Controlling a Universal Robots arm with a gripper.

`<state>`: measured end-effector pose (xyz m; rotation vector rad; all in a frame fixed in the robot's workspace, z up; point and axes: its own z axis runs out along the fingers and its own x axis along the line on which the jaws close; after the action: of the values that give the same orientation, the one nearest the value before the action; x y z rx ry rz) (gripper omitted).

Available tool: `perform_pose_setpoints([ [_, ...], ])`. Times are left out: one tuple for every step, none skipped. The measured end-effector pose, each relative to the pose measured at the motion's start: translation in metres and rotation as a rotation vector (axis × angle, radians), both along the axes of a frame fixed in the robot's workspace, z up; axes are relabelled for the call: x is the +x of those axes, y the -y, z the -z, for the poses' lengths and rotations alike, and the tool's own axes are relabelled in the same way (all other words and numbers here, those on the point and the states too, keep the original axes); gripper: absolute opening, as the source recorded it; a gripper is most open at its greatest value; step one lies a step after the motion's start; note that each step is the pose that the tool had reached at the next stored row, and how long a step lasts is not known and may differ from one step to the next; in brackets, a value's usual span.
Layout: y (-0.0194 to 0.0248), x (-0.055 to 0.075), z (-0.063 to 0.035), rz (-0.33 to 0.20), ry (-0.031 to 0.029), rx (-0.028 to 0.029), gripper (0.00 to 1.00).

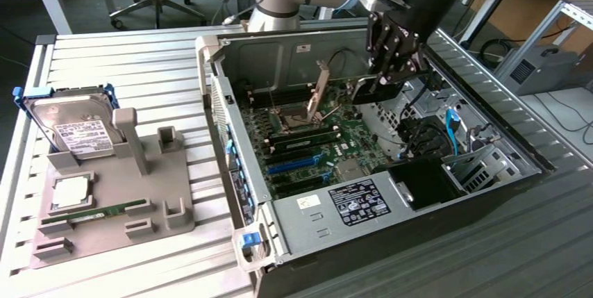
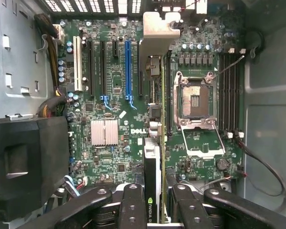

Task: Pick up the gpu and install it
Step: 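Insert the gpu into the slot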

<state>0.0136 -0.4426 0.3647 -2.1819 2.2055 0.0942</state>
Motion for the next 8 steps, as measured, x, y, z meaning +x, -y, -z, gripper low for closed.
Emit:
perform_pose_setpoints([
  [0.0000, 0.0000, 0.0014, 0.000, 0.0000, 0.0000, 0.27],
  [0.0000, 0.0000, 0.0026, 0.000, 0.0000, 0.0000, 0.27],
  [0.0000, 0.0000, 0.0041, 0.000, 0.0000, 0.0001, 0.27],
  [0.0000, 0.0000, 0.0054, 0.000, 0.0000, 0.0000, 0.27],
  [0.0000, 0.0000, 0.0064, 0.000, 0.0000, 0.0000, 0.27],
  [0.0000, 0.0000, 0.0064, 0.000, 0.0000, -0.0002, 0.27],
  [0.0000, 0.0000, 0.0064, 0.000, -0.0001, -0.0003, 0.27],
  [0.0000, 0.0000, 0.0064, 0.000, 0.0000, -0.0002, 0.27],
])
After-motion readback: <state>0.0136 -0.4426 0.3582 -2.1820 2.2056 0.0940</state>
